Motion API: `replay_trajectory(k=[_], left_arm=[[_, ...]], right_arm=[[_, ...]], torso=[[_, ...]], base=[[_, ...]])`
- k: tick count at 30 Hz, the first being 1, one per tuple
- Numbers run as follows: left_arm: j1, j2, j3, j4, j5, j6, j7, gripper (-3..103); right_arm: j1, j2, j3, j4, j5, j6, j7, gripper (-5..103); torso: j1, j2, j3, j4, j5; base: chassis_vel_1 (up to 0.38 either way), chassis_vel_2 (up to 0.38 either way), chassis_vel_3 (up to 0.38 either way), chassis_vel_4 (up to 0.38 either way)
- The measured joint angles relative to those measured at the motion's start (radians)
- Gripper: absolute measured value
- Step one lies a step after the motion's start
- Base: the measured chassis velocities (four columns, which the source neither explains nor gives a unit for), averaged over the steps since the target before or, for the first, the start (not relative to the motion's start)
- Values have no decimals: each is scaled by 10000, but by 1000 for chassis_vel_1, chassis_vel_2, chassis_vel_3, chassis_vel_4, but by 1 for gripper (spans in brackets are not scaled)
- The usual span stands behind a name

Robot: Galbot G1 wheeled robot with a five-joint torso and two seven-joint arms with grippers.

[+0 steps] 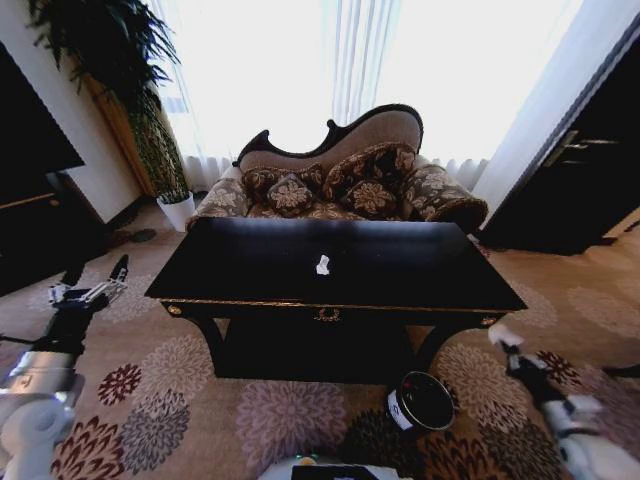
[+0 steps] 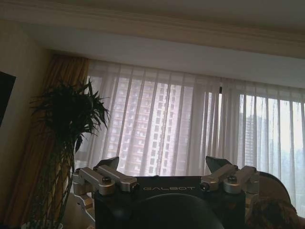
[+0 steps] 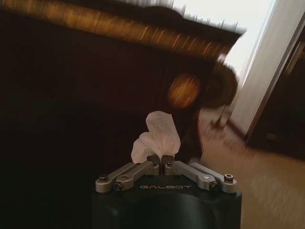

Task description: Move to the front of the table and place the trash on the table into the trash bin.

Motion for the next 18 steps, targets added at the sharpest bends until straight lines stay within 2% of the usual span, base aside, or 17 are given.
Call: replay_trajectory(k=[2,4,5,7,9,16,18], left_arm=[[87,13,-92,-58,-67,-24,-7,100],[244,20,-290,-156,-175,-72,-7,100],[244,20,-290,-156,-175,-72,-7,100],[318,14,-388,-192,-225,-88,-7,100],[396,6,-477,-255,-257,-109,-7,100],[488,-80,-513,-408,-255,-110,-8,100],[617,-158,-517,-558,-216,-110,-11,100]], right_arm=[[167,140,-327,-226,-257,-36,119,1],[414,366,-826,-617,-970,-181,273,1],[414,366,-826,-617,-970,-181,273,1],[664,373,-1059,-1150,-1865,-86,383,1],[1038,315,-1401,-2112,-2988,205,480,1],[1520,310,-2329,-3492,-3475,116,732,1],[1925,321,-2609,-4343,-4152,191,757,1]], torso=[[0,0,0,2,-16],[0,0,0,0,-3],[0,0,0,0,-3],[0,0,0,1,-15],[0,0,0,2,-9],[0,0,0,0,-7],[0,0,0,0,-14]], base=[[0,0,0,0],[0,0,0,0],[0,0,0,0],[0,0,0,0],[0,0,0,0],[0,0,0,0],[0,0,0,0]])
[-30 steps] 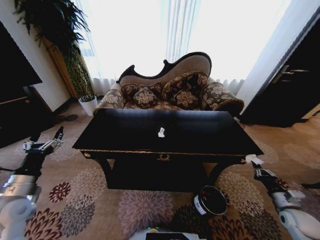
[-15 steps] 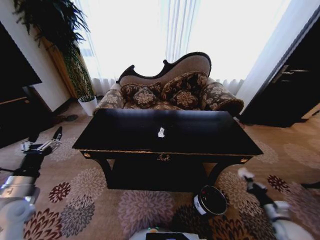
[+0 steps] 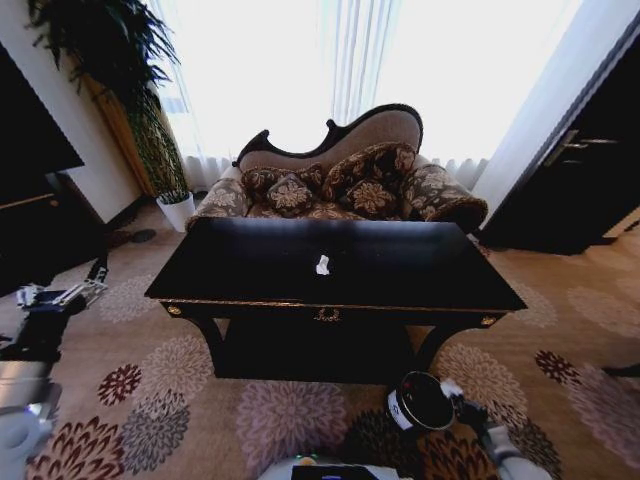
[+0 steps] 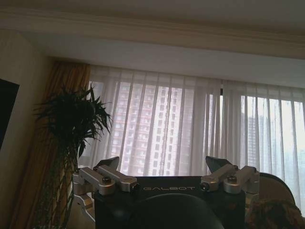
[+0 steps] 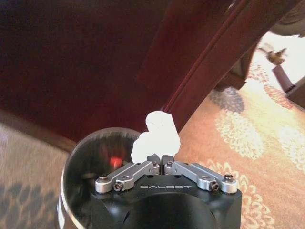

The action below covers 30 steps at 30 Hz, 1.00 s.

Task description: Move to the front of the table and place the trash on the table into the trash bin.

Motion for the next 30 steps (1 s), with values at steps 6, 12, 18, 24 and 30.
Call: replay_trajectory(k=[6,12,18,24,30], left_arm=[[314,-159,-191,-458,-76,40,-49,100],[644,-217,-487,-655,-98,43,-66,100],[1114,-501,-843,-1041,-180,-59,-70,100],[1471,-477,-1215,-1250,-297,-107,-70,100],[1607,-635,-1238,-1465,-276,-53,-108,100]], right_arm=[[529,156,-932,-676,970,-356,162,1],[957,291,-1370,-1005,1379,-636,195,1],[1511,370,-1786,-1383,1685,-778,218,1],[2160,302,-2179,-1782,1853,-1099,347,1],[2419,324,-2399,-1864,1914,-1367,395,9]], torso=[[1,0,1,0,8],[0,0,0,2,2],[1,0,1,1,4],[0,0,0,2,3],[1,0,1,1,7]], base=[[0,0,0,0],[0,0,0,0],[0,0,0,0],[0,0,0,0],[0,0,0,0]])
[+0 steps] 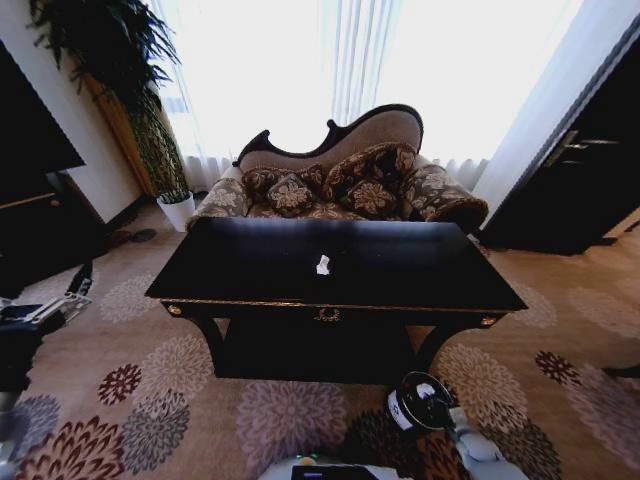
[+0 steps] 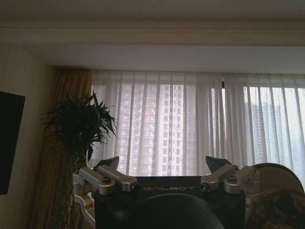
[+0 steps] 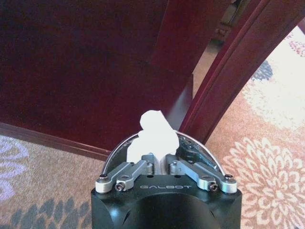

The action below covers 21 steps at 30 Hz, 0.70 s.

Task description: Move to the front of the table and place the trash on the table into the trash bin.

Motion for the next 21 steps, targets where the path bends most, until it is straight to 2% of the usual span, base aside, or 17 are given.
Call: replay_trajectory(k=[1,6,7,8,9,11,12,15,17,20,21], left_arm=[[0,0,0,0,0,0,0,100],[-20,-342,475,-154,403,10,0,100],[-20,-342,475,-154,403,10,0,100],[-64,-417,600,-201,501,29,0,100],[-81,-457,657,-222,544,43,0,100],[-95,-514,749,-276,593,60,0,100],[-95,-514,749,-276,593,60,0,100],[-78,-497,709,-267,598,69,0,100],[-74,-487,693,-252,598,69,0,100],[-58,-466,669,-196,597,68,0,100],[-58,-466,669,-196,597,68,0,100]], right_arm=[[0,0,0,0,0,0,0,9],[-113,111,-74,288,30,-64,25,37],[-113,111,-74,288,30,-64,25,37],[-188,170,-77,420,33,-65,31,42],[-226,201,-78,486,34,-65,32,42],[-275,240,-78,576,34,-65,32,53],[-275,240,-78,576,34,-65,32,53],[-236,237,-79,598,30,-65,29,70],[-223,236,-78,599,30,-65,26,70],[-188,289,-79,599,29,-63,20,86],[-188,289,-79,599,29,-63,20,86]], torso=[[0,0,0,0,0],[0,-1,0,0,-2],[0,-1,0,0,-2],[0,0,0,-1,-2],[0,0,0,-1,-2],[0,0,0,-1,-2],[0,0,0,-1,-2],[0,0,0,-1,-2],[0,0,0,-1,-2],[0,0,0,0,-3],[0,0,0,0,-3]], base=[[0,0,0,0],[0,0,0,0],[0,0,0,0],[0,0,0,0],[0,0,0,0],[0,0,0,0],[0,0,0,0],[0,0,0,0],[0,0,0,0],[0,0,0,0],[0,0,0,0]])
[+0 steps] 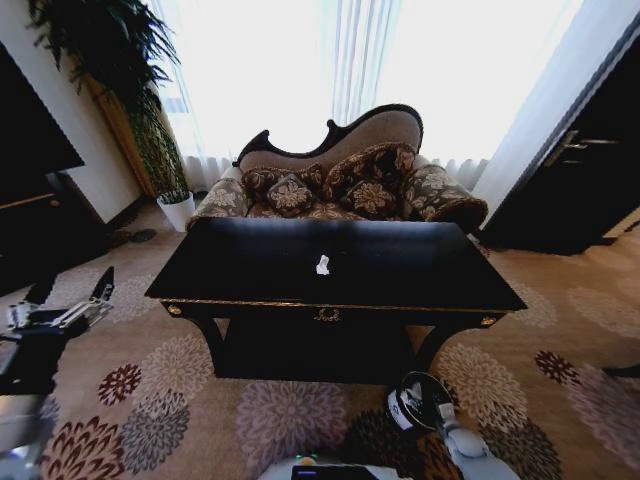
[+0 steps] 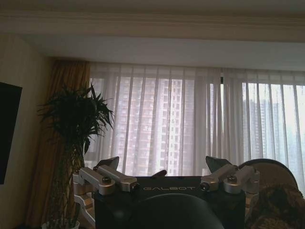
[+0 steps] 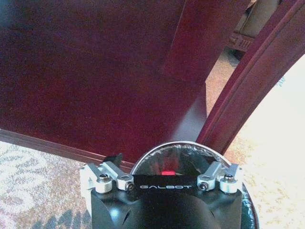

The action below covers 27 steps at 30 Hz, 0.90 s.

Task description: Move to the front of the table and place the trash on the table into the trash bin.

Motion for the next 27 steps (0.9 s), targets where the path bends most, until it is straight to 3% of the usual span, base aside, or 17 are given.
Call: replay_trajectory(k=[2,4,14,19,22,27], left_arm=[[9,-11,20,15,11,-4,0,100],[26,-9,25,40,25,-29,1,100],[-176,177,-31,215,-116,-56,4,100],[-459,148,341,224,-74,35,-15,100],[-611,131,521,263,-7,46,-17,100],[-722,180,563,342,-30,46,-17,100]], right_arm=[[-23,77,0,20,-4,8,-3,96],[-93,131,4,108,-6,22,-6,99],[-825,262,268,1044,-157,132,-137,100],[-1513,201,798,1809,-773,377,-433,100],[-1977,36,1413,2213,-1760,859,-715,100],[-2514,-14,2121,3037,-2168,1053,-813,100]], torso=[[-1,0,0,0,1],[0,0,0,0,1],[-1,0,0,0,2],[0,0,0,1,3],[-1,0,-1,-2,0],[-1,0,0,0,6]], base=[[0,0,0,0],[0,0,0,0],[0,0,0,0],[0,0,0,0],[0,0,0,0],[0,0,0,0]])
